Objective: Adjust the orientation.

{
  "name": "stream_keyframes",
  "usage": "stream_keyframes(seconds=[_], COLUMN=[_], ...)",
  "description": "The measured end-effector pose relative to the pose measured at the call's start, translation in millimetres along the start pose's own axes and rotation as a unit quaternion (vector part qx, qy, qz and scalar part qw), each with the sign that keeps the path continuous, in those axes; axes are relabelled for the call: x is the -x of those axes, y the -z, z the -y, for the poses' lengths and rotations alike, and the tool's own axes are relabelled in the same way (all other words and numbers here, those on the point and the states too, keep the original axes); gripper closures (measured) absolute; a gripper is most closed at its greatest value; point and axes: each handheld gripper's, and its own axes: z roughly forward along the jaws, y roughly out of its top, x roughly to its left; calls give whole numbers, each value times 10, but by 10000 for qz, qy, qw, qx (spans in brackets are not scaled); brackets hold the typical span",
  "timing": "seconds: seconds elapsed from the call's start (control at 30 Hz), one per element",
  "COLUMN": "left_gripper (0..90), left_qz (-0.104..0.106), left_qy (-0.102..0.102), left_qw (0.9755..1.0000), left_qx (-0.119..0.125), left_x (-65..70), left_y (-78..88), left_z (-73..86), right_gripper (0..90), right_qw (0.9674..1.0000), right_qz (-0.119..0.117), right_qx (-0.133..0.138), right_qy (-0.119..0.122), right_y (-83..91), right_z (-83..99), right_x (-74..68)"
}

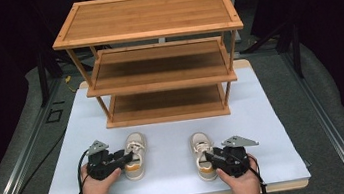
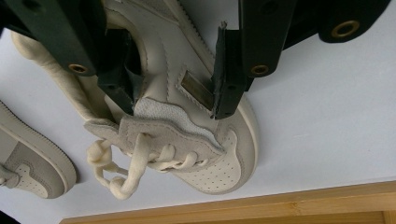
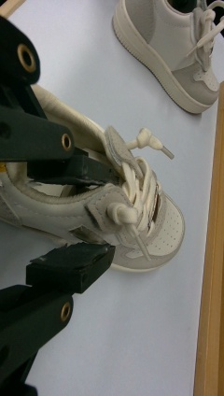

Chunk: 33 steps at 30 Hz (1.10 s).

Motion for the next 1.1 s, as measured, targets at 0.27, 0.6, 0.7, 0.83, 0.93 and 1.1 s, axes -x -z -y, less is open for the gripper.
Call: stream_keyframes(seconds=[0.27,0.6,0.7,0.83,0.93,1.1], left_gripper=[576,580,581,581,581,581], left_qz=[135,282,324,338,355,399], left_qy=[-87,-199,-187,-176,-176,-205], left_qw=[9998,9994,9993,9992,9992,9989], left_qx=[-65,-85,-73,-84,-84,-117], left_x=[138,355,412,449,471,510], left_y=[-46,-147,-183,-205,-223,-242], left_z=[0,0,-2,-9,-15,-24], right_gripper=[634,646,647,647,647,647], right_qw=[10000,9999,9999,9998,9999,9999], right_qz=[83,63,8,0,-6,-27], right_qx=[26,74,63,73,66,109], right_qy=[32,100,124,168,133,126], right_y=[-50,-225,-265,-295,-315,-346], right_z=[-35,-100,-113,-117,-123,-124], right_x=[-92,-319,-375,-428,-456,-499])
